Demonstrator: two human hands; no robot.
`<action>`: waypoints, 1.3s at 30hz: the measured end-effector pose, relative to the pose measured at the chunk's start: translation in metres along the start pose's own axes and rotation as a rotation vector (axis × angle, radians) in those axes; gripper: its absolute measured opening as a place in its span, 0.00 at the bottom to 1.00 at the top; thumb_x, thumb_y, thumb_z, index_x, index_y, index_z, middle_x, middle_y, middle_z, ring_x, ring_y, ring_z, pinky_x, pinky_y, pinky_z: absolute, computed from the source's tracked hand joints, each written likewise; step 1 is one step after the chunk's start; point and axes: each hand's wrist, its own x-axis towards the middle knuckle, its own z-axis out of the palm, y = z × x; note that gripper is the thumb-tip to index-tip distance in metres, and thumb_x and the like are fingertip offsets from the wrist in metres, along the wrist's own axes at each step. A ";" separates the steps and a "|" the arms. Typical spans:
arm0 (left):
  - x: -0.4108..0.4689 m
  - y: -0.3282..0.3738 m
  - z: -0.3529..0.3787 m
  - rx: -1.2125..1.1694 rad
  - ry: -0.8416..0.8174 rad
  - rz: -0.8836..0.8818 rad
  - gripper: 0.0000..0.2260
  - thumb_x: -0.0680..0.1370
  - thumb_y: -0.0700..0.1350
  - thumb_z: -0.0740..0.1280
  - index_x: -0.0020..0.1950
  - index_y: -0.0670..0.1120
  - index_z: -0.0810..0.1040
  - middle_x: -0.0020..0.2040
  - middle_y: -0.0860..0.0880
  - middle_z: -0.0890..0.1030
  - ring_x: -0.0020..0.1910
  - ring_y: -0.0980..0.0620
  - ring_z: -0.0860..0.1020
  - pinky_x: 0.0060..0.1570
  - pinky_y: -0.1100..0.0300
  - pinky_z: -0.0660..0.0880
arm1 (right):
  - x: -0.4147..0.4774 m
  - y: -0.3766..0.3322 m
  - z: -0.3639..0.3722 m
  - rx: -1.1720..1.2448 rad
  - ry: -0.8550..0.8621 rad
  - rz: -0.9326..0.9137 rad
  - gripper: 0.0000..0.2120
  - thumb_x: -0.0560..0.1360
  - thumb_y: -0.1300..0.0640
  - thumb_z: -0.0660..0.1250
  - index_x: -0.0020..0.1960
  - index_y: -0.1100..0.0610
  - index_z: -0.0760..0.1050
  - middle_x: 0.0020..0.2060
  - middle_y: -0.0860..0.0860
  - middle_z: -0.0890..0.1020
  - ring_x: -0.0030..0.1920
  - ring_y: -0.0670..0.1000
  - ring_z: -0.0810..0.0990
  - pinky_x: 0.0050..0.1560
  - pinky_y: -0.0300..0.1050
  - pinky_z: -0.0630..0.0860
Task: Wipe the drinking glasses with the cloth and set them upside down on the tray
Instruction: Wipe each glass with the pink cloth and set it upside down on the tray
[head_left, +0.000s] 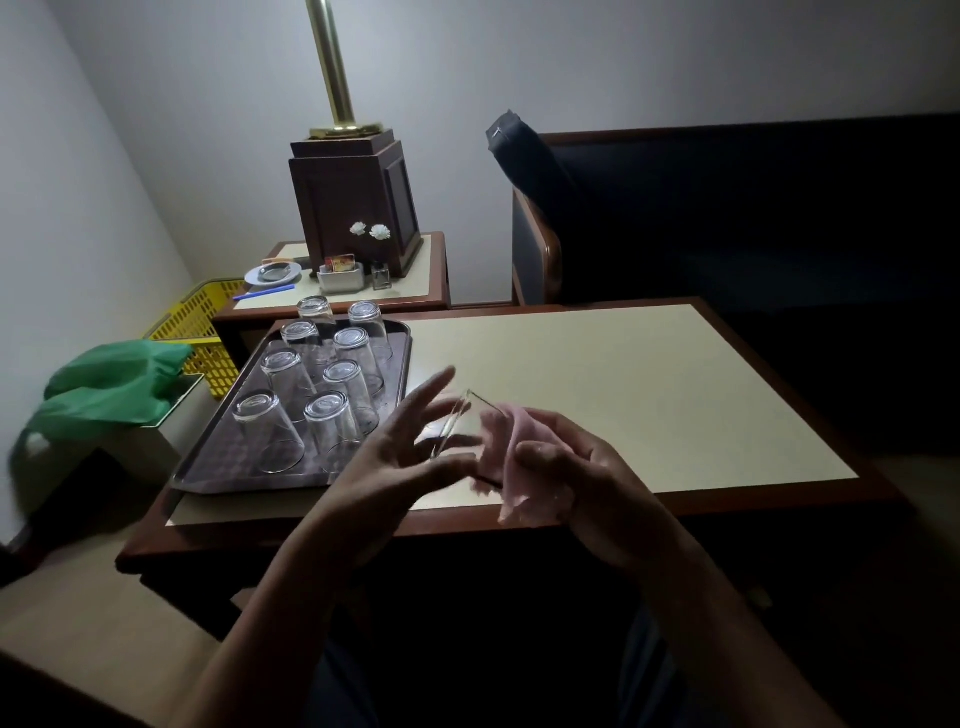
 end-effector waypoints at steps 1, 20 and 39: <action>0.001 -0.003 0.004 -0.065 0.043 -0.078 0.36 0.73 0.48 0.80 0.78 0.53 0.69 0.71 0.44 0.77 0.64 0.43 0.82 0.62 0.51 0.80 | 0.000 0.000 0.003 -0.092 0.068 -0.052 0.24 0.74 0.52 0.78 0.68 0.47 0.79 0.63 0.56 0.83 0.61 0.60 0.84 0.56 0.54 0.83; -0.003 -0.016 0.030 -0.022 0.387 0.053 0.29 0.67 0.41 0.81 0.66 0.46 0.74 0.59 0.44 0.84 0.58 0.43 0.84 0.53 0.53 0.83 | -0.006 0.025 0.035 -0.941 0.376 -0.584 0.18 0.84 0.55 0.66 0.72 0.46 0.76 0.67 0.37 0.78 0.71 0.41 0.75 0.67 0.39 0.76; 0.005 -0.020 0.026 0.477 0.422 0.395 0.37 0.65 0.42 0.85 0.69 0.55 0.74 0.65 0.52 0.77 0.63 0.53 0.80 0.59 0.59 0.80 | 0.031 0.033 0.018 0.157 0.400 0.081 0.13 0.84 0.52 0.65 0.64 0.57 0.82 0.47 0.57 0.89 0.48 0.57 0.88 0.57 0.58 0.83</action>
